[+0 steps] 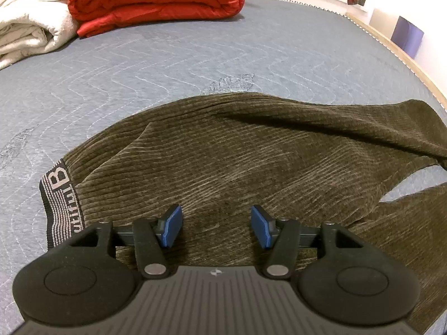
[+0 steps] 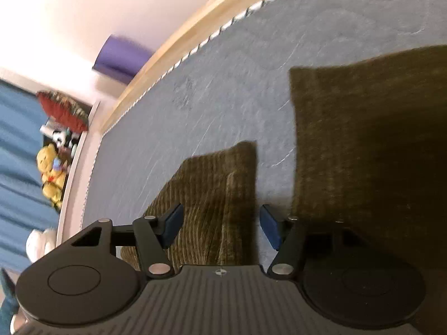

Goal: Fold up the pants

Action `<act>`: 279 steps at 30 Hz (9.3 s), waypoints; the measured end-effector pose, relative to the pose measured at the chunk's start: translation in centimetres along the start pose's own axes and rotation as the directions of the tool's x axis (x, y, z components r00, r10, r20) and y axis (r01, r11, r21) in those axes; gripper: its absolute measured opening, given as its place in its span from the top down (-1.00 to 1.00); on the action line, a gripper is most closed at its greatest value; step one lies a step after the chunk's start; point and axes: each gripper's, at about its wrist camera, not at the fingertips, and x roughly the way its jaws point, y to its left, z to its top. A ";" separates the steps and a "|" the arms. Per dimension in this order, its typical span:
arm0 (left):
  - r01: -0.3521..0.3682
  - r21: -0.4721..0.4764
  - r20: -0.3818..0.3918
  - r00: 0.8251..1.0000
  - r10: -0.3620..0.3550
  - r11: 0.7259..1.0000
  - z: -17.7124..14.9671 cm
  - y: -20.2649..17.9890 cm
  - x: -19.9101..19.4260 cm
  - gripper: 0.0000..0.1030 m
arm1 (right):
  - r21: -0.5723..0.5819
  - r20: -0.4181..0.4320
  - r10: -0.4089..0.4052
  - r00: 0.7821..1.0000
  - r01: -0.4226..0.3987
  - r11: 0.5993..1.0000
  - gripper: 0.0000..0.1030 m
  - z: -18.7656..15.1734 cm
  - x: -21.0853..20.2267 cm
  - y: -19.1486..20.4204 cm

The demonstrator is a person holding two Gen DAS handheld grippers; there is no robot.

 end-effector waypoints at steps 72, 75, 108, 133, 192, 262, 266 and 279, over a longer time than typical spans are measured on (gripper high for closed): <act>-0.107 -0.285 0.040 0.992 0.124 0.953 -2.1 12.4 -4.4 0.14 | -0.862 -0.484 0.051 0.874 -0.486 0.141 -0.27 -23.2 -22.1 7.5; -0.057 -0.348 0.096 0.991 0.096 0.936 -1.5 13.5 -5.0 0.28 | -0.860 -0.487 0.050 0.872 -0.489 0.145 -0.28 -23.5 -21.9 7.5; 0.010 0.080 0.172 0.985 -0.024 0.997 5.0 10.5 3.6 0.79 | -0.836 -0.449 0.003 0.893 -0.422 0.351 -0.35 -17.5 -18.7 8.6; 0.288 -0.403 -0.034 0.944 -0.329 0.869 -9.6 10.3 -7.2 0.00 | -0.800 -0.466 -0.059 0.883 -0.392 0.454 -0.35 -18.5 -19.7 6.3; 0.035 -0.494 -0.044 0.997 -0.065 0.869 -7.5 10.4 -5.6 0.77 | -0.852 -0.083 -0.366 0.927 0.124 0.509 0.37 -16.0 12.9 19.9; -0.028 -0.538 -0.096 0.995 -0.028 0.842 -12.6 15.3 -13.5 -0.02 | -0.260 -0.002 -0.313 0.950 0.301 0.917 0.85 9.4 -18.0 -13.1; -0.141 -0.484 -0.019 0.988 0.151 0.863 -11.8 14.7 -15.6 -0.27 | -0.262 0.055 -0.328 0.943 0.331 0.906 0.46 8.9 -19.4 -12.6; 0.001 0.112 0.187 0.982 -0.022 0.994 -10.2 1.1 -14.5 -0.05 | -0.374 0.054 -0.300 0.952 0.298 0.878 -0.03 9.1 -17.0 -11.2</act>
